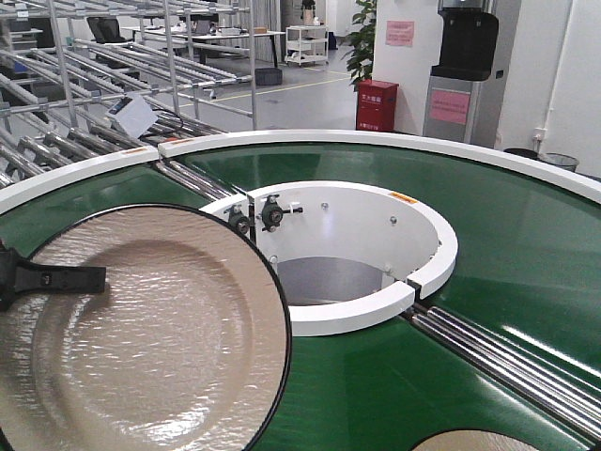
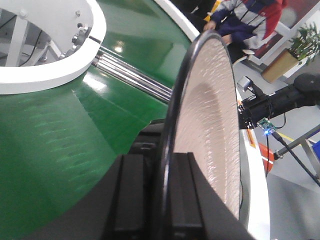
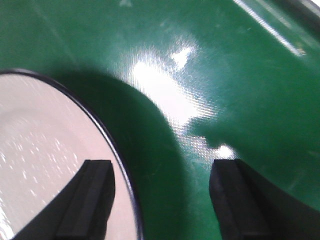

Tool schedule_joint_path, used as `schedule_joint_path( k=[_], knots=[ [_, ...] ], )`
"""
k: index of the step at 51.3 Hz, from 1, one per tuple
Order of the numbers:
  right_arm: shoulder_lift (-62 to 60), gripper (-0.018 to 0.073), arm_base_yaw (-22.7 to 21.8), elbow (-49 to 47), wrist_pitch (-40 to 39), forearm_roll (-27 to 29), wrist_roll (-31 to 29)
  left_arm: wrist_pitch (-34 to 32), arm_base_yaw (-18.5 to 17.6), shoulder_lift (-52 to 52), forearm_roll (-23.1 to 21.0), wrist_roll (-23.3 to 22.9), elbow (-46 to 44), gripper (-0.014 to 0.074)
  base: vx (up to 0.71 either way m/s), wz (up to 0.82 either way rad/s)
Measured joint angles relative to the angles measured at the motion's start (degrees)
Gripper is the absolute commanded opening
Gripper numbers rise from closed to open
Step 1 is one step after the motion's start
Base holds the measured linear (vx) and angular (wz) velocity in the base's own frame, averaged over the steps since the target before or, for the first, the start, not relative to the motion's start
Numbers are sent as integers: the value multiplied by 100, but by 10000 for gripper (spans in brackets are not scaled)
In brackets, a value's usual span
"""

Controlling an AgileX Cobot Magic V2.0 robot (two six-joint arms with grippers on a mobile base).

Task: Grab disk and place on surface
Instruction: 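Grip each plate rim and lift both plates upright off the conveyor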

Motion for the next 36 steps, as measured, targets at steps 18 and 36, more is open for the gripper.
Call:
schedule_joint_path(
  k=[18,36],
  knots=[
    [606,468,0,-22,427,803,-1048,-17,0,0,5,0,0,-6,0,0],
    [854,157,728,248,188,840,-1341,-22,0,0,16,0,0,-6,0,0]
  ],
)
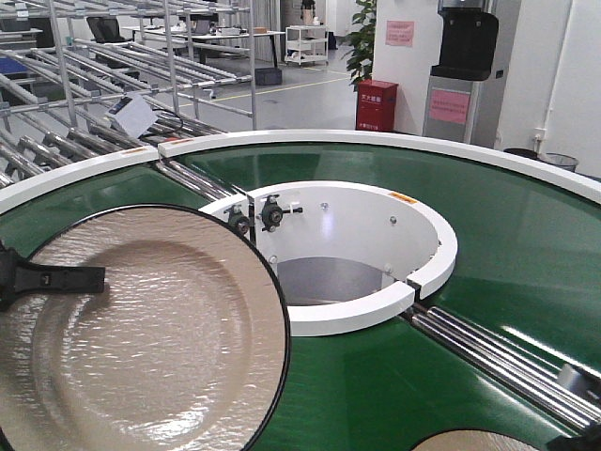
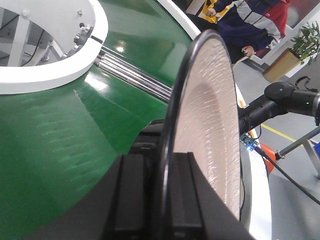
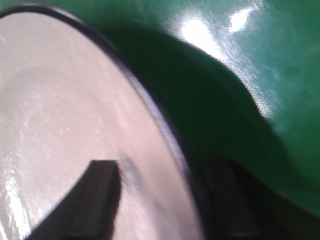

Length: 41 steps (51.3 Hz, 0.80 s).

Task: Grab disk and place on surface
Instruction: 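Grip each plate rim and lift both plates upright off the conveyor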

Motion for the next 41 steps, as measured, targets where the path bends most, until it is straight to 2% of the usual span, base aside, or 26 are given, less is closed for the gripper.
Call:
schedule_joint_path(
  k=[3,12,26,36,41],
  knots=[
    [13,-15,46,8,33,166,14,-5,0,0,19,0,0,-6,0,0],
    [-110,-13,4,15,206,460,97,-25,-6,0,99,-22,0,-6,0,0],
    [-860,-11,-108,108,279,1271,94,-220,-9,0,94,-56,0,-6,0,0],
    [-1926,-9,-155,108,323,2275,517,-482,-9,0,60,-591,0,-6,0,0],
    [-2510,-9,-155,108,408,2581,694,-588,-9,0,-57,-811,7,-6,0,0]
  ],
)
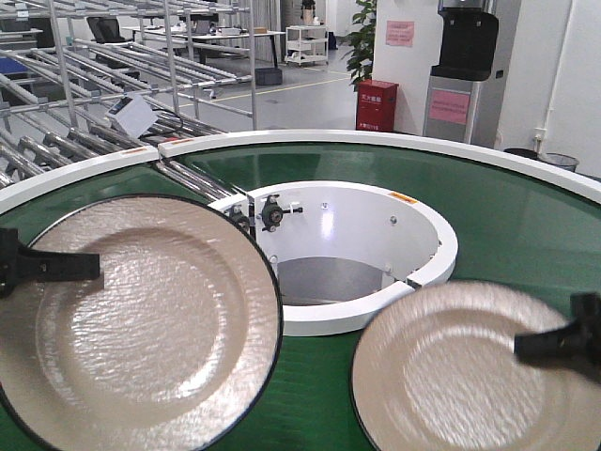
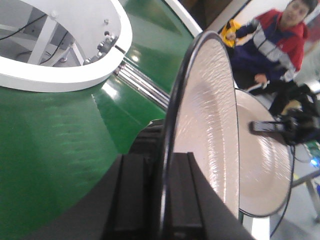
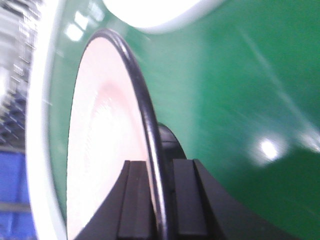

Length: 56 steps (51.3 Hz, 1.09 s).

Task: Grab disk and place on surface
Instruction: 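Grip each plate rim and lift both plates upright off the conveyor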

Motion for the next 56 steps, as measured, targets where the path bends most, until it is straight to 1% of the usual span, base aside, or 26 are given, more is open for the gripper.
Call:
schedule_joint_path(
  k=[8,13,19,28,56],
  knots=[
    [-807,-9,0,5,123,102,389,11,0,0,-227,-115,0,-6,0,0],
    [-1207,-9,0,5,159,-11,591,80,0,-34,-270,-173,0,-5,0,0],
    [-1554,-9,0,21,130,-187,779,129,0,-67,-281,-393,0,-5,0,0],
    [-1707,-9,0,32,85,-226,906,170,0,-67,-281,-520,0,-5,0,0],
    [-1707,-9,0,39,-16,-226,939,281,0,-67,-281,-525,0,-5,0,0]
  ],
)
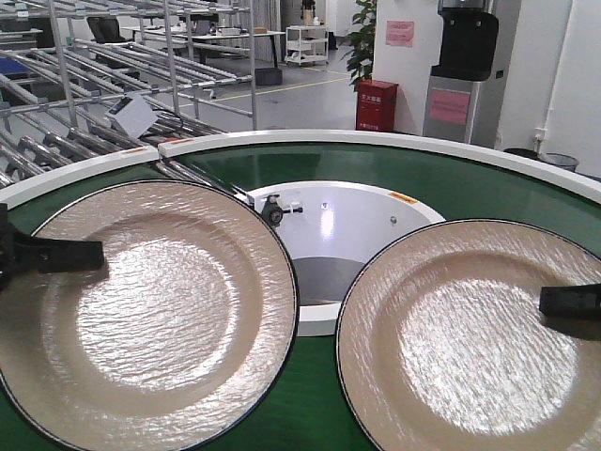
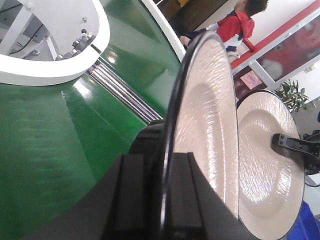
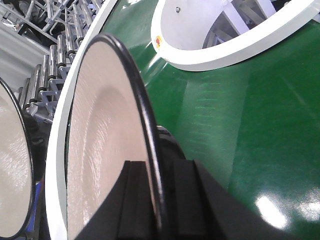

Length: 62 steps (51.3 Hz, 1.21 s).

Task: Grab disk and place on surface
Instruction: 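Grip each plate rim and lift both plates upright off the conveyor, then hold both plates raised while the base drives to the steel table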

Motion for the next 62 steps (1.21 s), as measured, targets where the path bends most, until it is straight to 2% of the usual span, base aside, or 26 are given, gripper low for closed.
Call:
schedule_joint_path(
  k=[40,62],
  knots=[
    [0,-9,0,0,-24,0,0,-1,0,0,0,0,0,-5,-1,-2],
    [0,-9,0,0,-24,0,0,-1,0,0,0,0,0,-5,-8,-29]
  ],
)
